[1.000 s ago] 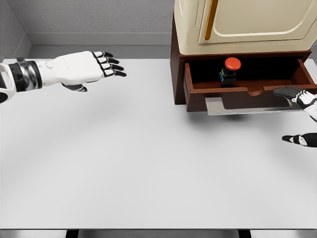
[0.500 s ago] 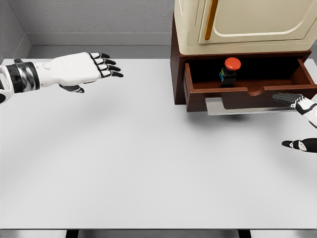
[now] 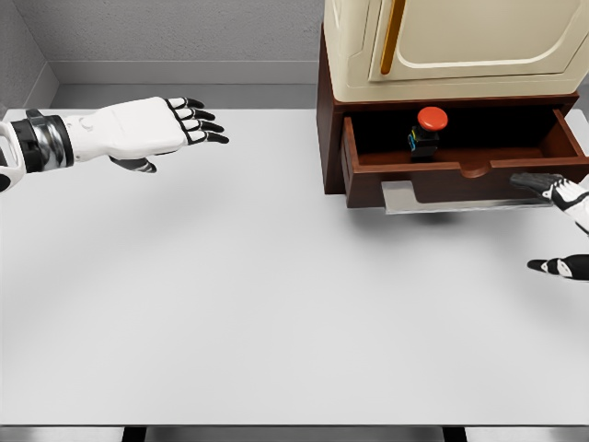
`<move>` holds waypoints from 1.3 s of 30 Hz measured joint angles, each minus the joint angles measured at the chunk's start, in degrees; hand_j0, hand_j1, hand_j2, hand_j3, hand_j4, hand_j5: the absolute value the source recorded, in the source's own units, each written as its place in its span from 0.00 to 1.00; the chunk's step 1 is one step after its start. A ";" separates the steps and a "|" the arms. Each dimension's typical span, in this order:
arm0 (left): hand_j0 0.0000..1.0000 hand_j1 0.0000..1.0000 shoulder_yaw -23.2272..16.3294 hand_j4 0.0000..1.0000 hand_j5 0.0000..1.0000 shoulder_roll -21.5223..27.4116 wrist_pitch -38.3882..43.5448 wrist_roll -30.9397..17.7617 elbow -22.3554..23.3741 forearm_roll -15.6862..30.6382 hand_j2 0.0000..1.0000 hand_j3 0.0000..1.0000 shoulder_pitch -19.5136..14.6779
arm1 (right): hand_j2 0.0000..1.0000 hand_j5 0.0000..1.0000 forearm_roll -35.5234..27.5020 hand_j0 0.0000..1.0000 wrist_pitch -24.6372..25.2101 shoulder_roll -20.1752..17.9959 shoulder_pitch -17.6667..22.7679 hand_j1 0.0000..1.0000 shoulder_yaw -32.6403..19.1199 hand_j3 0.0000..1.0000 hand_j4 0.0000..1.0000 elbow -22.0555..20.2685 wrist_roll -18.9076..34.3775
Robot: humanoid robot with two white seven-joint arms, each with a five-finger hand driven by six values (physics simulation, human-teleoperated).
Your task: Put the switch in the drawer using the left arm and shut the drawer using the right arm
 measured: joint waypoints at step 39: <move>1.00 1.00 0.05 1.00 1.00 0.00 0.00 0.02 0.88 0.09 1.00 1.00 0.00 | 1.00 1.00 4.30 1.00 -0.01 1.72 -11.60 1.00 8.36 1.00 1.00 3.98 0.01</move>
